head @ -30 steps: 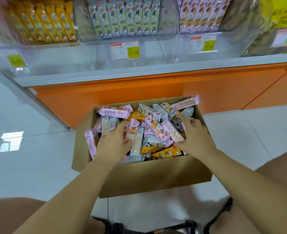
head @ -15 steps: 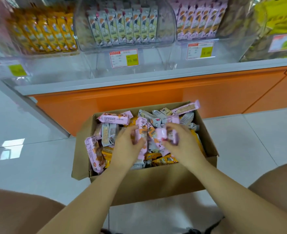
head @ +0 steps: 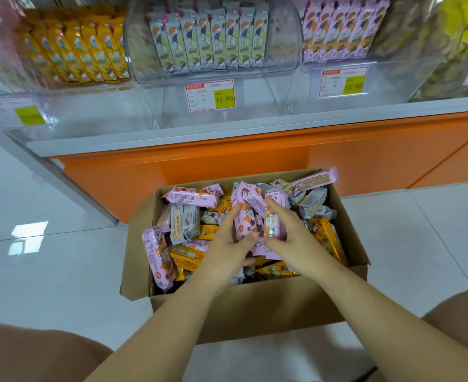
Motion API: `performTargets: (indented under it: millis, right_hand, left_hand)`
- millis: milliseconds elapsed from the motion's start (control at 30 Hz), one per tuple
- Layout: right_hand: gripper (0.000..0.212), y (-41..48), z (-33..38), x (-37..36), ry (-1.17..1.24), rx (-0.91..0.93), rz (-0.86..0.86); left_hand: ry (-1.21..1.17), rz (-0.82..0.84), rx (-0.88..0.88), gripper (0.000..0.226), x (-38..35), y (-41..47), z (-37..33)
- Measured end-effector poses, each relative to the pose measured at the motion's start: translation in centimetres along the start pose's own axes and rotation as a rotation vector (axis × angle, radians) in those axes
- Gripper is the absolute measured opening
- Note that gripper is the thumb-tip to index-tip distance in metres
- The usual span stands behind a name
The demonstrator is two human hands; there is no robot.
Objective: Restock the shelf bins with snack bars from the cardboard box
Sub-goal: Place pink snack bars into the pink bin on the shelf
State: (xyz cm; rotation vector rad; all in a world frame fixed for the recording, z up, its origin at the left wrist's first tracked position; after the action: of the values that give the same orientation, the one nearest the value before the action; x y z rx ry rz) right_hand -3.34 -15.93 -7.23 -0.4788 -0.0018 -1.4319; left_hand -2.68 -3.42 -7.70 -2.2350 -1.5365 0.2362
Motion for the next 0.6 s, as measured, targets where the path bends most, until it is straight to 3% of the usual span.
performTargets:
  millis: [167, 433, 600]
  right_hand:
    - [0.078, 2.4, 0.5, 1.6, -0.113, -0.051, 0.057]
    - [0.055, 3.0, -0.2, 1.4, -0.257, -0.046, 0.086]
    - [0.059, 1.9, 0.0, 0.7, -0.148, -0.064, 0.091]
  left_hand:
    - [-0.014, -0.040, 0.010, 0.063, 0.3, 0.9, 0.2]
    - [0.030, -0.016, 0.004, 0.061, 0.1, 0.8, -0.4]
    - [0.000, -0.029, -0.030, 0.059, -0.2, 0.8, 0.0]
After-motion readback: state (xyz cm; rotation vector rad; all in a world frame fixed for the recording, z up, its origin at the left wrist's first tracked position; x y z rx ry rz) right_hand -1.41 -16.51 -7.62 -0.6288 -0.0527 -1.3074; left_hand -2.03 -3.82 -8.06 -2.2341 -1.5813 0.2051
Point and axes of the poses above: each hand's wrist, its own y-axis towards the middle knuckle, its own x-axis out of the back of the hand, z = x × y, the point moved 7 cm from there along y, towards the middle knuckle, and after that the axes turned 9 degrees about y, right-handed, at the moved point
